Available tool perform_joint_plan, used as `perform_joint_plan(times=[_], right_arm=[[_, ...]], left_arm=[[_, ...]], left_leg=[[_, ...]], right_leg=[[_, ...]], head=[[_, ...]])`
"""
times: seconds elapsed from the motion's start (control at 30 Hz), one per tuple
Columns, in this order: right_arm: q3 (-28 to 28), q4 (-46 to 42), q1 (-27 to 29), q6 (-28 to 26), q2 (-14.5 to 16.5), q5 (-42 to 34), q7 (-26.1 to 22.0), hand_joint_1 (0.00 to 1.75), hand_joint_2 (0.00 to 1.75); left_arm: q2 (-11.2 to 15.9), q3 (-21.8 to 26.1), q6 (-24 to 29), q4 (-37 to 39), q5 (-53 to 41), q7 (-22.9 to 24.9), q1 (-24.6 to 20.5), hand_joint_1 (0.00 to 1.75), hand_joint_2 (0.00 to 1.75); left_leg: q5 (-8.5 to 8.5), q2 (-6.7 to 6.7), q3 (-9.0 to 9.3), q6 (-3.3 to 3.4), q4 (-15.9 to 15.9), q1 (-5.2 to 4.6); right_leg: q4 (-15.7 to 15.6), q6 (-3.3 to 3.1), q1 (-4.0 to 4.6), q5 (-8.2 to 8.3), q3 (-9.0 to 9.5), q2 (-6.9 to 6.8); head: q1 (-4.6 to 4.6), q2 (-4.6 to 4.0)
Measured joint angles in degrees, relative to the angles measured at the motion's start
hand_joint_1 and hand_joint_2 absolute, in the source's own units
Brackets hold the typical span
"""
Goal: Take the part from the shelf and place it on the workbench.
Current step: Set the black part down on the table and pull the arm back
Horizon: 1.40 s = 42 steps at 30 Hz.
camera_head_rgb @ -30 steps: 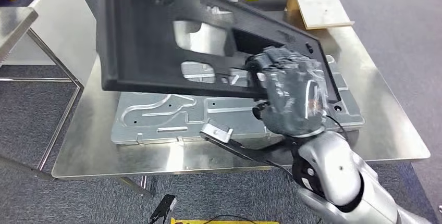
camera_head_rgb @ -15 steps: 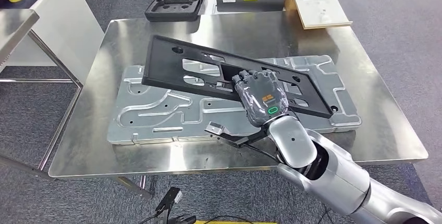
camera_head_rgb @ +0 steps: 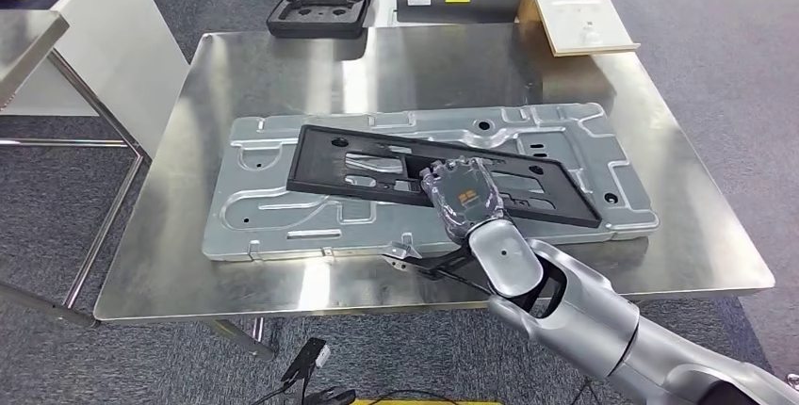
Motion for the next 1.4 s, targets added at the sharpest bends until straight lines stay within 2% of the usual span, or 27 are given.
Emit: perform_joint_plan(times=[0.03, 0.1, 0.13, 0.17, 0.2, 0.23, 0.27, 0.33, 0.37, 0.5, 0.57, 0.63, 0.67, 0.7, 0.73, 0.8, 0.87, 0.93, 1.0, 1.07, 1.13, 1.17, 1.2, 1.23, 1.27, 1.33, 1.4], right_arm=[[0.04, 0.71, 0.13, 0.17, -0.14, -0.22, 0.01, 0.87, 0.87], [0.05, 2.28, 0.71, 0.38, -0.56, -0.63, 0.08, 0.00, 0.00], [0.08, 3.09, 1.20, 0.43, -0.82, -0.93, 0.14, 0.00, 0.00], [0.09, 3.85, 1.79, 0.37, -1.09, -1.27, 0.25, 0.00, 0.00], [0.11, 4.50, 2.35, 0.24, -1.41, -1.67, 0.40, 0.00, 0.00], [0.12, 5.03, 2.79, 0.03, -1.72, -2.06, 0.60, 0.00, 0.00], [0.11, 5.42, 3.04, -0.37, -2.04, -2.39, 0.82, 0.00, 0.00], [0.08, 5.75, 3.22, -1.91, -2.47, -3.04, 1.43, 0.00, 0.00], [0.03, 5.63, 3.32, -3.09, -2.61, -3.38, 1.83, 0.00, 0.00], [-0.95, 2.20, 4.09, -8.05, -3.14, -4.35, 4.86, 0.00, 0.00], [-2.35, -1.59, 4.29, -9.23, -3.64, -4.32, 6.89, 0.00, 0.00], [-3.82, -5.35, 4.78, -9.43, -4.25, -4.20, 8.21, 0.00, 0.00], [-4.36, -7.09, 5.29, -9.72, -4.54, -4.17, 8.62, 0.00, 0.00], [-4.87, -8.97, 6.02, -10.45, -4.85, -4.21, 8.96, 0.00, 0.00], [-5.43, -11.06, 6.93, -11.84, -5.08, -4.72, 9.12, 0.00, 0.00], [-6.96, -15.82, 9.01, -16.91, -5.29, -9.34, 8.00, 0.00, 0.00], [-8.99, -20.91, 11.48, -23.79, -5.21, -20.91, 3.96, 0.00, 0.00], [-10.99, -25.74, 14.46, -29.50, -5.04, -33.52, -1.81, 0.00, 0.00], [-12.79, -30.25, 17.52, -33.04, -4.90, -41.81, -7.73, 0.00, 0.00], [-14.36, -34.39, 20.34, -35.13, -4.81, -47.19, -12.83, 0.00, 0.00], [-15.36, -37.92, 22.88, -36.06, -4.67, -50.05, -15.88, 0.00, 0.00], [-15.70, -39.41, 23.93, -36.21, -4.62, -50.67, -16.52, 0.00, 0.00], [-15.99, -40.67, 24.80, -36.26, -4.60, -51.11, -16.93, 0.00, 0.00], [-16.27, -41.80, 25.49, -36.30, -4.56, -51.73, -17.44, 0.00, 0.00], [-16.54, -42.84, 26.13, -36.40, -4.46, -52.64, -18.29, 0.00, 0.00], [-17.06, -44.97, 27.38, -36.60, -4.08, -55.13, -20.92, 0.00, 0.00], [-17.37, -46.72, 28.76, -36.82, -3.54, -57.44, -23.61, 0.00, 0.00]], left_arm=[[-0.01, 0.00, -0.08, 0.00, -0.10, 0.13, -0.02, 0.00, 1.75], [-0.02, -0.01, -0.02, 0.00, -0.41, 0.58, 0.03, 0.00, 1.75], [-0.02, -0.01, 0.16, 0.00, -0.55, 0.73, 0.11, 0.00, 1.75], [-0.01, -0.02, 0.40, 0.00, -0.61, 0.61, 0.22, 0.00, 1.31], [-0.01, -0.02, 0.70, 0.00, -0.55, 0.17, 0.32, 0.00, 0.87], [0.00, -0.02, 1.03, 0.00, -0.37, -0.53, 0.37, 0.00, 0.44], [0.01, -0.02, 1.39, 0.00, -0.13, -1.38, 0.39, 0.00, 0.00], [0.02, -0.02, 2.33, 0.01, 0.42, -2.80, 0.34, 0.00, 0.00], [0.05, -0.02, 2.95, 0.01, 0.57, -3.11, 0.32, 0.00, 0.00], [0.13, -0.02, 6.27, 0.02, 0.37, -1.62, 0.42, 0.00, 0.00], [0.14, -0.02, 7.73, 0.02, -0.08, -0.50, 0.81, 0.00, 0.00], [0.15, -0.02, 8.31, 0.02, -0.33, 0.03, 1.41, 0.00, 0.00], [0.16, -0.02, 8.49, 0.02, -0.35, 0.16, 1.70, 0.00, 0.00], [0.16, -0.02, 8.65, 0.02, -0.29, 0.23, 1.94, 0.00, 0.00], [0.17, -0.02, 8.81, 0.02, -0.16, 0.20, 2.14, 0.00, 0.00], [0.27, -0.02, 8.94, 0.02, 0.36, -0.36, 2.45, 0.00, 0.00], [0.40, -0.02, 8.85, 0.02, 0.92, -1.30, 2.84, 0.00, 0.00], [0.52, -0.01, 8.68, 0.02, 1.19, -1.98, 3.46, 0.00, 0.00], [0.63, -0.01, 8.61, 0.03, 1.26, -2.20, 4.14, 0.00, 0.00], [0.74, -0.01, 8.63, 0.04, 1.29, -2.22, 4.50, 0.00, 0.00], [0.86, -0.01, 8.64, 0.04, 1.32, -2.23, 4.63, 0.00, 0.00], [0.91, -0.01, 8.64, 0.04, 1.32, -2.22, 4.71, 0.00, 0.00], [0.97, -0.01, 8.64, 0.04, 1.33, -2.22, 4.80, 0.00, 0.00], [1.03, -0.01, 8.64, 0.04, 1.36, -2.22, 4.89, 0.00, 0.00], [1.10, 0.00, 8.64, 0.04, 1.38, -2.22, 4.94, 0.00, 0.00], [1.21, 0.00, 8.65, 0.04, 1.47, -2.22, 5.01, 0.00, 0.00], [1.36, 0.00, 8.65, 0.05, 1.58, -2.13, 5.20, 0.00, 0.00]], left_leg=[[0.18, 0.04, 0.17, 0.41, -0.30, 0.12], [0.25, 0.11, 0.30, 0.87, -0.48, 0.08], [0.23, 0.13, 0.29, 1.00, -0.46, 0.03], [0.20, 0.13, 0.28, 1.06, -0.42, -0.01], [0.16, 0.10, 0.28, 1.10, -0.34, -0.03], [0.10, 0.04, 0.27, 1.11, -0.21, -0.04], [0.00, -0.02, 0.27, 1.04, -0.02, -0.04], [-0.31, -0.05, 0.12, 0.67, 0.49, -0.23], [-0.42, -0.02, 0.03, 0.44, 0.68, -0.32], [-1.00, 0.16, -0.27, -0.51, 1.22, -0.39], [-3.66, 0.19, -1.83, -1.23, 5.12, -0.22], [-7.45, 0.19, -4.72, -1.85, 12.39, 0.03], [-8.58, 0.19, -5.82, -2.07, 15.25, 0.18], [-8.76, 0.19, -6.07, -2.25, 16.36, 0.32], [-7.89, 0.20, -5.20, -2.37, 15.24, 0.47], [-4.72, 0.18, -0.99, -2.45, 7.95, 0.74], [-2.95, 0.09, 2.36, -2.16, 1.90, 0.63], [-2.65, -0.02, 2.93, -1.57, 0.72, 0.33], [-1.98, 0.03, 2.68, -0.67, 0.31, 0.39], [-1.13, 0.21, 2.23, 0.34, -0.24, 0.50], [-0.41, 0.33, 1.36, 0.94, -0.24, 0.33], [-0.05, 0.37, 0.80, 1.07, -0.18, 0.21], [0.35, 0.41, 0.19, 1.10, -0.08, 0.08], [0.75, 0.43, -0.46, 1.06, 0.05, -0.01], [1.15, 0.43, -1.15, 0.96, 0.23, -0.06], [1.93, 0.35, -2.39, 0.55, 0.71, -0.14], [2.65, 0.24, -2.84, -0.06, 0.94, -0.22]], right_leg=[[1.58, 0.20, 0.01, -1.05, -0.69, -0.01], [8.16, 0.38, -0.03, -4.36, -3.69, 0.00], [11.88, 0.45, -0.01, -5.77, -5.47, 0.01], [14.40, 0.50, -0.02, -6.35, -6.71, 0.00], [14.88, 0.50, -0.04, -5.88, -7.01, 0.00], [13.14, 0.42, -0.05, -4.48, -6.22, -0.01], [9.62, 0.26, -0.05, -2.55, -4.51, -0.02], [2.45, -0.16, 0.16, -0.03, -0.96, 0.00], [0.47, -0.34, 0.27, 0.41, 0.03, 0.05], [-0.60, -1.08, 0.19, 0.75, 0.48, 0.31], [-0.88, -1.54, -0.09, 0.92, 0.64, 0.28], [-0.85, -1.78, -0.14, 1.02, 0.63, 0.17], [-0.81, -1.81, -0.15, 1.07, 0.61, 0.12], [-0.75, -1.84, -0.18, 1.12, 0.58, 0.07], [-0.68, -1.84, -0.24, 1.12, 0.55, 0.07], [-0.50, -1.75, -0.35, 1.11, 0.53, 0.09], [-0.36, -1.26, -0.23, 1.21, 0.41, 0.16], [-0.47, -0.50, -0.10, 1.53, 0.32, 0.18], [-0.29, 0.13, -0.23, 1.27, 0.15, 0.15], [2.83, 0.46, -0.29, -1.96, -0.95, 0.08], [9.82, 0.57, -0.23, -7.24, -3.02, 0.02], [13.13, 0.61, -0.22, -9.07, -3.77, 0.03], [14.93, 0.61, -0.22, -9.73, -3.75, 0.02], [14.74, 0.57, -0.22, -9.25, -2.77, 0.02], [12.39, 0.47, -0.22, -7.95, -0.69, 0.02], [4.57, 0.20, -0.13, -6.05, 4.91, 0.02], [-0.30, -0.18, 0.18, -5.59, 7.72, 0.10]], head=[[0.03, 0.00], [0.04, 0.00], [0.05, 0.00], [0.04, 0.00], [0.05, 0.00], [0.07, 0.00], [0.08, 0.00], [0.05, 0.01], [0.02, 0.01], [-0.09, 0.01], [-0.22, 0.00], [-0.31, 0.00], [-0.30, 0.00], [-0.30, 0.00], [-0.30, 0.00], [-0.32, 0.00], [-0.31, 0.00], [-0.29, 0.00], [-0.29, 0.00], [-0.16, 0.01], [0.04, 0.01], [0.09, 0.01], [0.10, 0.00], [0.09, 0.00], [0.09, 0.00], [0.08, 0.01], [0.00, 0.01]])
